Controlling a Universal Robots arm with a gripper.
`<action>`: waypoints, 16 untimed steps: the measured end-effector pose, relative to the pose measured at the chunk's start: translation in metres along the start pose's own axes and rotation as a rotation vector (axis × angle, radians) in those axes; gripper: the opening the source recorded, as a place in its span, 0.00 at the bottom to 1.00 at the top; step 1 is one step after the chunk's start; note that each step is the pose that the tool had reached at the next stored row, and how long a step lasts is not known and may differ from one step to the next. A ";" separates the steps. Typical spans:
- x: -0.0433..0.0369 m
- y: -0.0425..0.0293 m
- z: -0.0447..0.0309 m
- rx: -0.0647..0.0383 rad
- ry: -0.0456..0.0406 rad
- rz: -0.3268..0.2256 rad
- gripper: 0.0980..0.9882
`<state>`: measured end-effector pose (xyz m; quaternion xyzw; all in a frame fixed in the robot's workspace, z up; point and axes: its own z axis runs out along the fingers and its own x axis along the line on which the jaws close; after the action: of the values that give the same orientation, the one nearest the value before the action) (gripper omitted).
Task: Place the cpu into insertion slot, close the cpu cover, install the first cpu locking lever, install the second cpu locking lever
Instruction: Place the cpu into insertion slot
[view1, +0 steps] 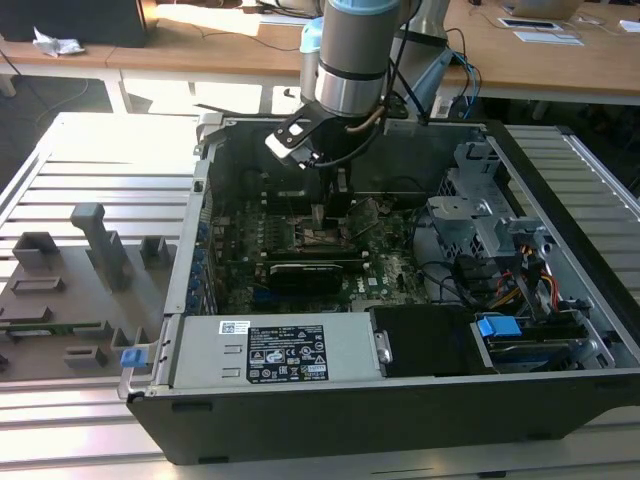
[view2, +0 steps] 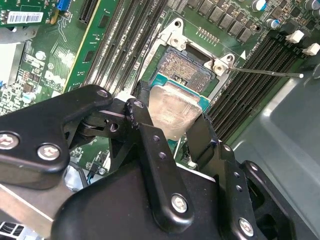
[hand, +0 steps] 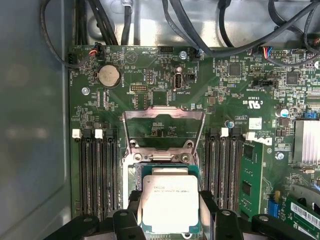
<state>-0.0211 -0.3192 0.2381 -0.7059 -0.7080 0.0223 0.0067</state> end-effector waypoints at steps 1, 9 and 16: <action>0.0000 0.0000 0.0005 0.000 0.0000 0.000 0.50; 0.0002 0.0003 0.0074 0.000 0.0000 0.000 0.50; 0.0003 0.0006 0.0138 0.000 0.0001 0.000 0.50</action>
<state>-0.0211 -0.3191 0.2242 -0.7059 -0.7080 0.0223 0.0068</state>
